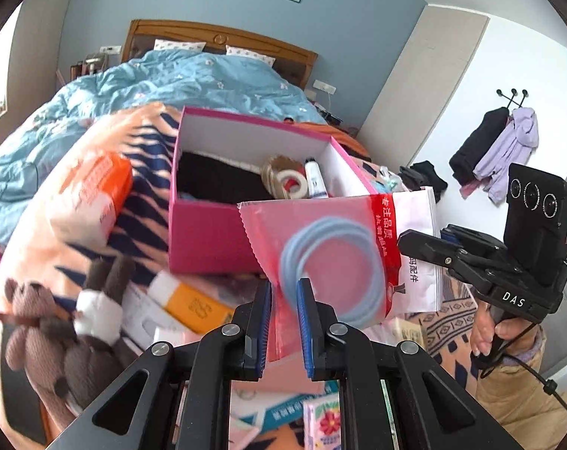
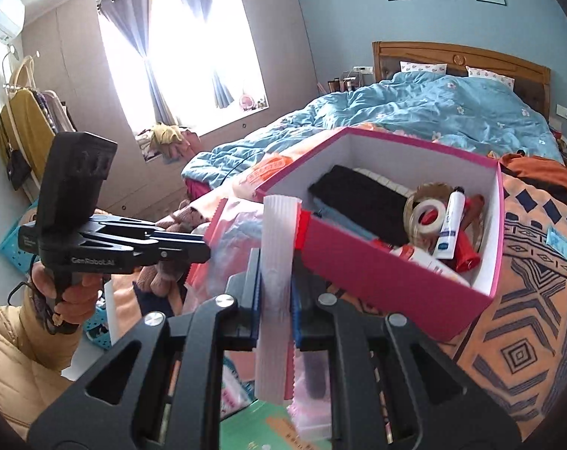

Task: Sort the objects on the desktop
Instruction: 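Carry the pink bag with the right gripper over the pink box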

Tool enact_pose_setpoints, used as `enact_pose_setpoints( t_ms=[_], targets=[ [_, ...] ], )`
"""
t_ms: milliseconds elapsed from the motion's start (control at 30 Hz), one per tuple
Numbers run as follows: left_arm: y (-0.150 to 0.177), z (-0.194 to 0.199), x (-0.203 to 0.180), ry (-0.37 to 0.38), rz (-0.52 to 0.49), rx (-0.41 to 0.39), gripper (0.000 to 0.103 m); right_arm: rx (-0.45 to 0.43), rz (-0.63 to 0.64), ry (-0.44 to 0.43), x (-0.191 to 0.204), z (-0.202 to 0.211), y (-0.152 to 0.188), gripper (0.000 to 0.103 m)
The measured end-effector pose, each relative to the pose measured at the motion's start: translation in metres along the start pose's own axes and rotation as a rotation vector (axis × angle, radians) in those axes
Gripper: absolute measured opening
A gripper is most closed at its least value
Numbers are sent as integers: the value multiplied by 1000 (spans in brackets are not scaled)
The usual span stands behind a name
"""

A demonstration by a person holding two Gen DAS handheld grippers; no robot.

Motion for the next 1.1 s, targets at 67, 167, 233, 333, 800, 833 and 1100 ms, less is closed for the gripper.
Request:
enact_pose_setpoints(
  t_ms=[67,167,233,333,800,833,1100],
  targets=[
    [-9,-2,3,-13,-6,-4,13,-11,-4,-2,-6,-3,-5,15],
    [-19,-5,6,-27,-12,-1,12,-25,-5,6,-14,-8,-13,15],
    [-26,-7,7,-38,-21,1,10,-29,-4,13,-19,-11,-20,14],
    [-35,-13,5,-24,-33,6,10,-38,-3,18,-23,-16,-28,14],
    [28,-70,32,-56,-3,222,29,134,-155,53,-69,-40,35,34],
    [30,-73,32,-54,-2,235,34,156,-194,65,-77,-40,50,41],
    [41,-103,33,-98,-28,317,54,267,-339,69,-95,-57,108,54]
  ],
)
Point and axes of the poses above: each gripper's, at about its wrist camera, not at the fingertips, and z roughly against the way its jaws point, x to its left, y to its underside, the point moved 9 cm from there along -z, roughly the way its jaws point, and after that the axes turned 1 degree about z, right-handed, at the moved point
